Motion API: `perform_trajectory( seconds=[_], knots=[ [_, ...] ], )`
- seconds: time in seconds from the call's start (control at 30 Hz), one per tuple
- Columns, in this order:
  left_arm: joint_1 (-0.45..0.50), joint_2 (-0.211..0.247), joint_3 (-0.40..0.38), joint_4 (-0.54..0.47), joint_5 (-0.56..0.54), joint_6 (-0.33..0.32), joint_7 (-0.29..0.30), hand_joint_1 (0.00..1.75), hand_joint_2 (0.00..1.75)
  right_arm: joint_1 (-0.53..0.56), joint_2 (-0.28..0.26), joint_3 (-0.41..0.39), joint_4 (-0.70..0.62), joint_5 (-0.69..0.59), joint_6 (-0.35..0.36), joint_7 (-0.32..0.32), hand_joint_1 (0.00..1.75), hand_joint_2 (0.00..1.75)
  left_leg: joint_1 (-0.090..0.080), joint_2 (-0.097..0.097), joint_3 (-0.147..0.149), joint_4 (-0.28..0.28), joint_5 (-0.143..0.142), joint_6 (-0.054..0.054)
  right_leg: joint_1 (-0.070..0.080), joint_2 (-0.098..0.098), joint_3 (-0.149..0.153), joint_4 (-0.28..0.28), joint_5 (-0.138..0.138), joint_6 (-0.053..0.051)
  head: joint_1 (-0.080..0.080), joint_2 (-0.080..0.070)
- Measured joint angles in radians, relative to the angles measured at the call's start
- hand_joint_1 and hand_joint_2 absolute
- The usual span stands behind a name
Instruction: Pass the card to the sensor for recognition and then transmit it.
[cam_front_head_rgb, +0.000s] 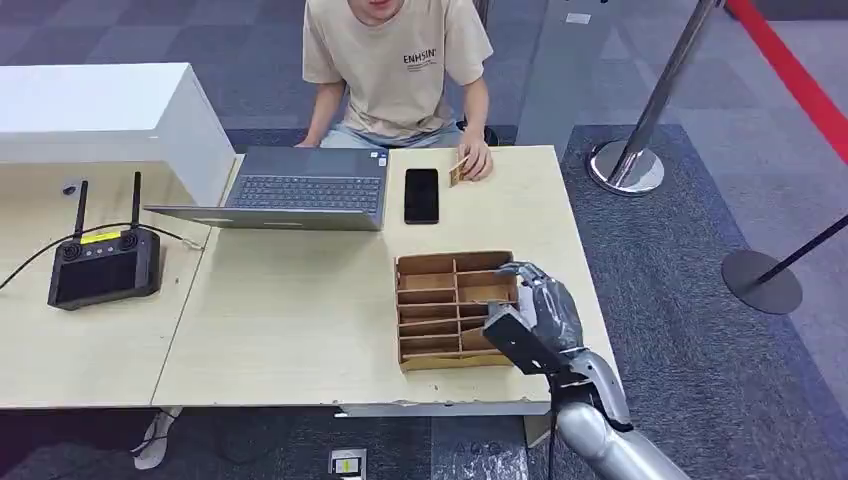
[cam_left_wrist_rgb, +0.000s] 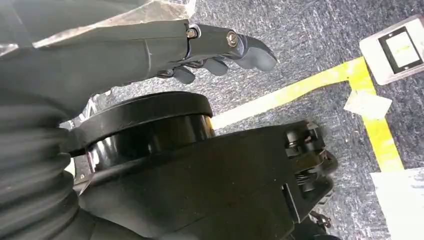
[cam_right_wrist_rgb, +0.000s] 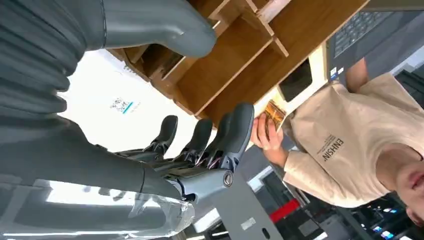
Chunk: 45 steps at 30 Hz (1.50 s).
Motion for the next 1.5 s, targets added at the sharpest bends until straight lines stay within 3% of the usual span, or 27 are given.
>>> perform_trajectory(
  seconds=[0.97,1.13,1.5],
  knots=[
    [0.0,0.0,0.0,0.0,0.015,-0.019,-0.001,0.0,1.75,-0.004,0.005,0.007,0.048,0.141,-0.008,0.058,0.8,1.75,0.0,0.0,0.001,0.0,0.0,0.0,0.0,0.0,0.001,0.0,0.0,0.0,0.0,0.0],
    [0.0,0.0,0.0,0.0,0.015,-0.016,-0.001,0.0,1.75,-0.005,0.005,0.011,0.055,0.204,-0.006,0.099,0.79,1.75,0.0,0.0,0.001,0.0,0.0,0.0,0.0,0.0,0.001,0.0,0.0,0.0,0.0,0.0],
    [0.0,0.0,0.0,0.0,0.015,-0.01,-0.003,0.0,1.75,-0.007,0.005,0.016,0.065,0.22,-0.002,0.113,0.77,1.75,0.0,0.0,0.001,0.0,0.0,0.0,0.0,0.0,0.001,0.0,0.0,0.0,0.0,0.0]
  ],
)
